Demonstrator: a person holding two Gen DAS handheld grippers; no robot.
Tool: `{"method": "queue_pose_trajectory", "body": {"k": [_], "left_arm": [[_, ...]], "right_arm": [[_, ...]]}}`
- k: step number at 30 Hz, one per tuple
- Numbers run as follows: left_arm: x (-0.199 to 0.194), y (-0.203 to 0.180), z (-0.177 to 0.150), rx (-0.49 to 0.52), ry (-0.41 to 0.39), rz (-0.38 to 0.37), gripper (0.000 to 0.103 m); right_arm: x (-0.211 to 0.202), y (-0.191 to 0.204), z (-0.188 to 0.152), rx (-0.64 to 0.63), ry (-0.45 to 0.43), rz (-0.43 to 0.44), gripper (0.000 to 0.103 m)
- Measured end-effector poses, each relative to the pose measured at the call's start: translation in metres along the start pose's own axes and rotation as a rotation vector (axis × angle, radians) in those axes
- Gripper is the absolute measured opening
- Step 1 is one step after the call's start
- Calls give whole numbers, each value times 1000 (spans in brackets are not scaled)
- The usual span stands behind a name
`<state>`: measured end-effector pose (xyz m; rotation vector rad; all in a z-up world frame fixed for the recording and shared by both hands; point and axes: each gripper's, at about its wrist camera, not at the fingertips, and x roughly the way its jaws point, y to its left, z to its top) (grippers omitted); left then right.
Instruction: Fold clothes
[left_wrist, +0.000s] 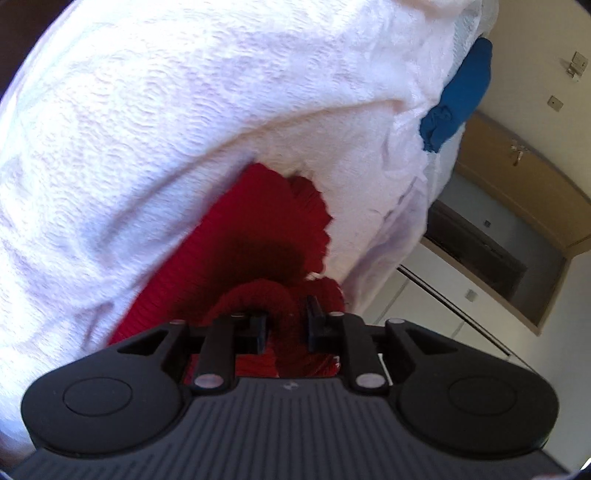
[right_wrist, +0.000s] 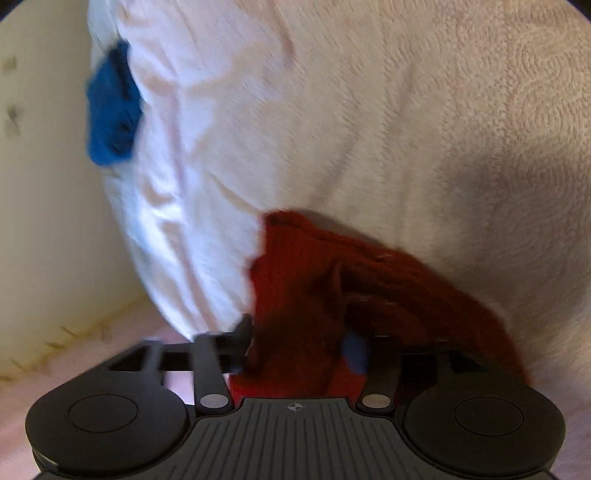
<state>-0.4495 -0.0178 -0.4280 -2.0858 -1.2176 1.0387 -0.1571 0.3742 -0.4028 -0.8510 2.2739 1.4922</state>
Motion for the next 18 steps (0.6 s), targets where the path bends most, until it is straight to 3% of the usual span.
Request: {"method": "queue_pose_trajectory", "body": {"k": [2,5,7,9,14,18], "left_arm": [[-3,2,0,-28,-4,-33,21],[-21,11,-3,-59,-50,-97,25],[-34,16,-5,-67,-96,-143,48],[-52,15,-8,-32,-170,-157,49],[-78,-11,-35,307,-258,59,49],[-61,-29,-66,657,-295,243,48]], "right_arm": [[-12,7,2,-7,-58,48,73],[-25,25,7,-120,-130,27,73],[-28,36,3,-235,-137,20,73],[-29,51,-9,-395,-139,-8,72],[-23,66,-40,-802,-107,-142,72],[-24,54,-62,-1062,-15,-245,72]]}}
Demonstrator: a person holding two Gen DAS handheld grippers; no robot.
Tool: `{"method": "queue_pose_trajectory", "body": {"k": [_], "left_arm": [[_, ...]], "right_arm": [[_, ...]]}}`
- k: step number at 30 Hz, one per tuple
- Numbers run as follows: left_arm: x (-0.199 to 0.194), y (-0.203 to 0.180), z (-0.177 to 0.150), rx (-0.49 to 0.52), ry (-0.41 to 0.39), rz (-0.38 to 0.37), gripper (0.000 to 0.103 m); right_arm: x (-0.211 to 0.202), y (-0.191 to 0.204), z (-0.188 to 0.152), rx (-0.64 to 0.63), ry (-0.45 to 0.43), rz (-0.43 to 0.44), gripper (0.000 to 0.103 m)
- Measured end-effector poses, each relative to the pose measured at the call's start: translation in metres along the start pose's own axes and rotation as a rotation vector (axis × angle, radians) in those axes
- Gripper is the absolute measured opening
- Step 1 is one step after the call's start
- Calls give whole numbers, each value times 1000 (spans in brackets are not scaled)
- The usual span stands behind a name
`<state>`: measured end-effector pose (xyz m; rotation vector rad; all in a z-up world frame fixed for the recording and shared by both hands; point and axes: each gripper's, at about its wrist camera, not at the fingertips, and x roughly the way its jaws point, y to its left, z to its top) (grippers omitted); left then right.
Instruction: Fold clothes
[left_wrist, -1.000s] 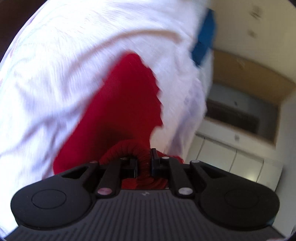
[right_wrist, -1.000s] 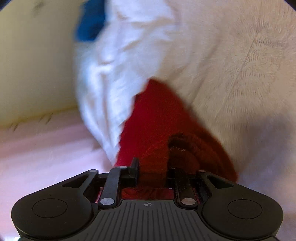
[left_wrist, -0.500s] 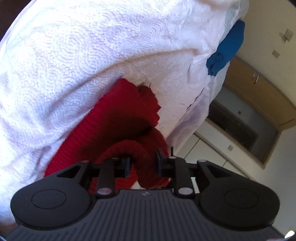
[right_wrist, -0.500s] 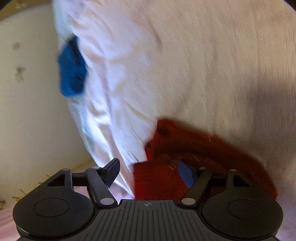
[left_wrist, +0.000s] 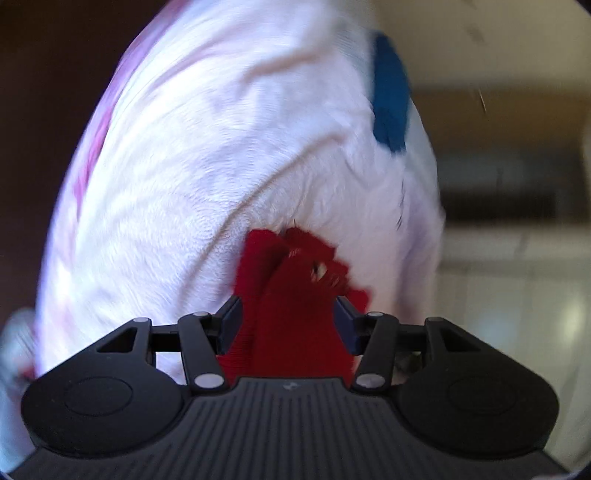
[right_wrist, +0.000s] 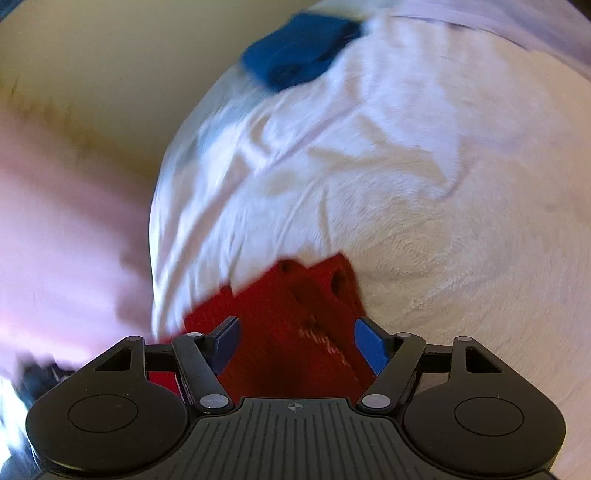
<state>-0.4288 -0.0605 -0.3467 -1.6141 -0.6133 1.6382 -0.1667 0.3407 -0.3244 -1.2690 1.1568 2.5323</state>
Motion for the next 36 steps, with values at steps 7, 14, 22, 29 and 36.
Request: {"method": "queue_pose_trajectory", "body": {"k": [7,14,22,29,36], "left_arm": [[27,3,-12,78,-10,44,46],[39,-9,-5,191,-18,66,14],[17,-17,-12,250,-101,26,8],[33,-6,2,217,-155,46,6],[35,-2,5,178,-108,18,11]], "right_arm": [[31,-6,-8,-117,4,8,72],[46,-1,-14,-165,-15,55,23],[11,5,-8,-157,-192,-14,9],[36,0,3,-127,-199,-100,6],[44,-7,7,-11,-137,-76,41]]}}
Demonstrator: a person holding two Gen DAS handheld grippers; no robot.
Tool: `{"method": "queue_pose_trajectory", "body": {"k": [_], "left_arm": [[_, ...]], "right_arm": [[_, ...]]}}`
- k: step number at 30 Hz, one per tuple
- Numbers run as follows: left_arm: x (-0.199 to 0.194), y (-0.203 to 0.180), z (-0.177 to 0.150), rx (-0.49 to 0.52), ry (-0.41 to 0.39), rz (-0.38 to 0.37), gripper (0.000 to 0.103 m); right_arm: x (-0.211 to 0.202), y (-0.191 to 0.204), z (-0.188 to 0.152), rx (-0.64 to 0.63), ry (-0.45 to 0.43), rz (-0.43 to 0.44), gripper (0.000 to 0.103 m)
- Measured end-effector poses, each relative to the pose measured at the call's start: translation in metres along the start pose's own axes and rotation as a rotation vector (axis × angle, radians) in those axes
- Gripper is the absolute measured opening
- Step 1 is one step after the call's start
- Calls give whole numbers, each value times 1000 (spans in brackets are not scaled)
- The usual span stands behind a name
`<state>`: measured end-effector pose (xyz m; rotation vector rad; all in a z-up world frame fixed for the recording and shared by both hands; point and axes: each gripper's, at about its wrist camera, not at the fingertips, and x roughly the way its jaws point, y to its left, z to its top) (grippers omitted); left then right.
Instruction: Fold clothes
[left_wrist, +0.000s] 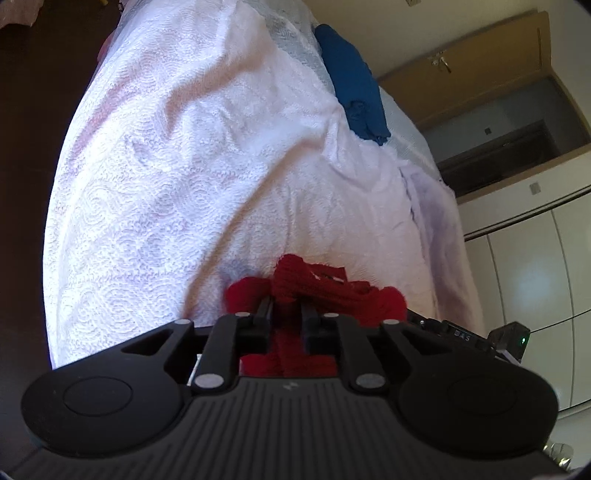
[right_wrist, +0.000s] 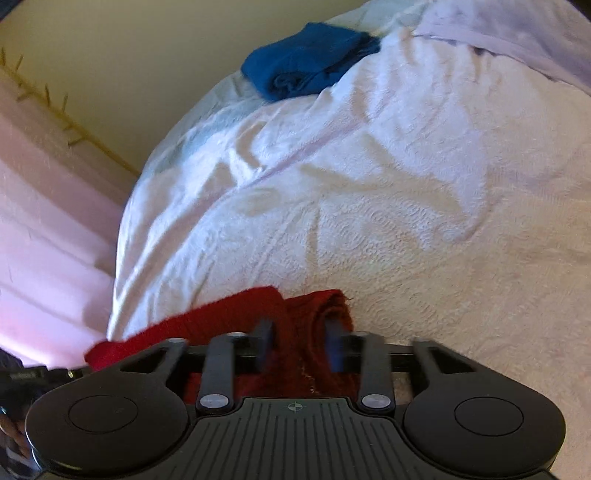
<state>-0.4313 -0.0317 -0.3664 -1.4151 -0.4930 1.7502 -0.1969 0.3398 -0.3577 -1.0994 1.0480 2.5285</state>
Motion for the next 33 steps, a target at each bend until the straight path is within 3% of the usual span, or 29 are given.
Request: {"method": "queue_pose_trajectory", "body": {"k": [9,11,15,16,17,18,20,24,28,32,33], "left_arm": [[-2,-2,2,8,-5,-17,18],[-1,-1,1,0,-3,-17,18],[4,4,3,-33,4,-35,16],[5,4,3,-36,5,-43,7],[3,4,4,-30,-4,-48,7],[0,1,3,-12,-25,-49,6],[-8,-5,2,33,-67,-48,6],[-7,-4,-1,34,-76,-2,5],[10,5,-4,-3,-27,72,7],[13,3,3,-22,4,98,12],[13,2,6,-30,19,102,12]], "right_arm": [[-31,25,15,-139,-97,46,42],[-15,26,14,-145,-37,86,42],[22,19,2,-127,78,72,42],[26,16,-1,-104,82,85,32],[26,13,-2,-77,65,109,14],[25,12,-3,-62,44,126,6],[16,15,-1,-81,-14,125,5],[4,17,9,-84,-107,63,4],[35,17,9,-104,12,-65,4],[46,14,15,-32,45,-76,6],[45,12,18,-10,53,-73,12]]}}
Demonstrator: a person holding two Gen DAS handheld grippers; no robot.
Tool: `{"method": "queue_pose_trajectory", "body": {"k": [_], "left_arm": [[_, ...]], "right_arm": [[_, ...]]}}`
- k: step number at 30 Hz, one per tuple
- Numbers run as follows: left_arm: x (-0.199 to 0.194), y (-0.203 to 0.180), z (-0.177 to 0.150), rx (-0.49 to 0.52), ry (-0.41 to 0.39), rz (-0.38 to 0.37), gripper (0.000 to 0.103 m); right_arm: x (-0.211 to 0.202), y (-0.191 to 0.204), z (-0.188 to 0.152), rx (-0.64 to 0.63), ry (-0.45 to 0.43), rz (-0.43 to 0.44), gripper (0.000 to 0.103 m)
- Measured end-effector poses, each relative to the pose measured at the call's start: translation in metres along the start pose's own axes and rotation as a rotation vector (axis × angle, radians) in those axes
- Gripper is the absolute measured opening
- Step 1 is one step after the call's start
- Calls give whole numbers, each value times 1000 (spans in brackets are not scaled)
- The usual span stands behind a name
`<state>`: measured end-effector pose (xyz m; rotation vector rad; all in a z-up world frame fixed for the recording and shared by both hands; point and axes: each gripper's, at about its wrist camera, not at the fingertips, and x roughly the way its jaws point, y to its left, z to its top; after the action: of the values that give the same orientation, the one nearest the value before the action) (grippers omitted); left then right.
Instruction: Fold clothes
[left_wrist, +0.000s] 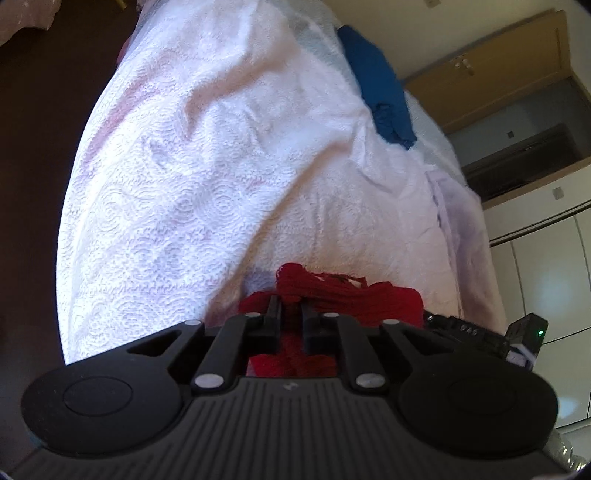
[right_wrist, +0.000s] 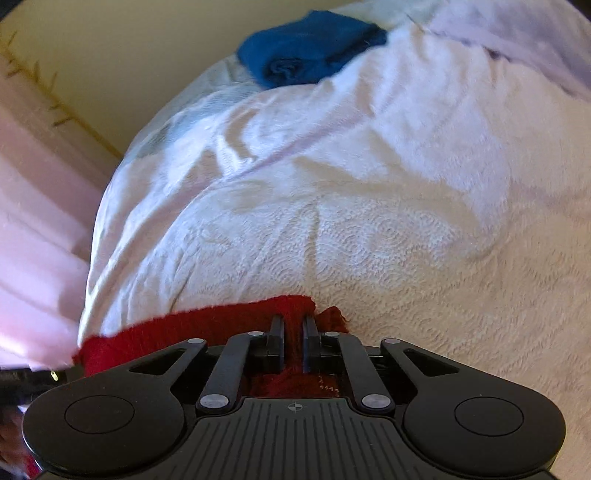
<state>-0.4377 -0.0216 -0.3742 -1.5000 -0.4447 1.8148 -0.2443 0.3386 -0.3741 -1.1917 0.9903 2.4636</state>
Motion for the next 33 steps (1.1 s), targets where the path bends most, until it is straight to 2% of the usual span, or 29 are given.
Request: {"method": "queue_pose_trajectory", "body": {"k": [2,3,4,7,11,14,16,19,24,28,30,33], "left_arm": [[-7,-6,6,-1,30,10,12],[-11,-10,8,6,35,21,14],[-18,-16,10,25,35,35,14],[-40,-35,14,119,8,65,14],[-49,-68,7,287,23,73,8],[-26,-89,-5,384,38,66,8],[3,-94,-11,418,50,96,9],[40,-84,-15,426,58,201,7],[49,-59,-8,282,64,181,3],[34,-76,-9,334,61,213,3],[14,-88,-16,345,56,212,3],[-17,-105,-32,359,53,199,6]], "right_arm": [[-7,3,4,2,11,-12,29],[-13,6,6,-13,10,-35,45],[-20,10,7,-30,0,-61,49],[-46,20,6,-76,-56,-103,49],[-66,39,-2,-135,-59,-75,48],[-55,60,-10,-239,-28,-59,48],[-37,69,-10,-282,-11,-76,48],[-1,67,-13,-304,15,-122,48],[15,48,-19,-228,6,-140,48],[-10,58,-20,-239,-30,-182,48],[-36,64,-27,-222,-68,-224,48],[-81,70,-46,-188,-93,-235,48]]}}
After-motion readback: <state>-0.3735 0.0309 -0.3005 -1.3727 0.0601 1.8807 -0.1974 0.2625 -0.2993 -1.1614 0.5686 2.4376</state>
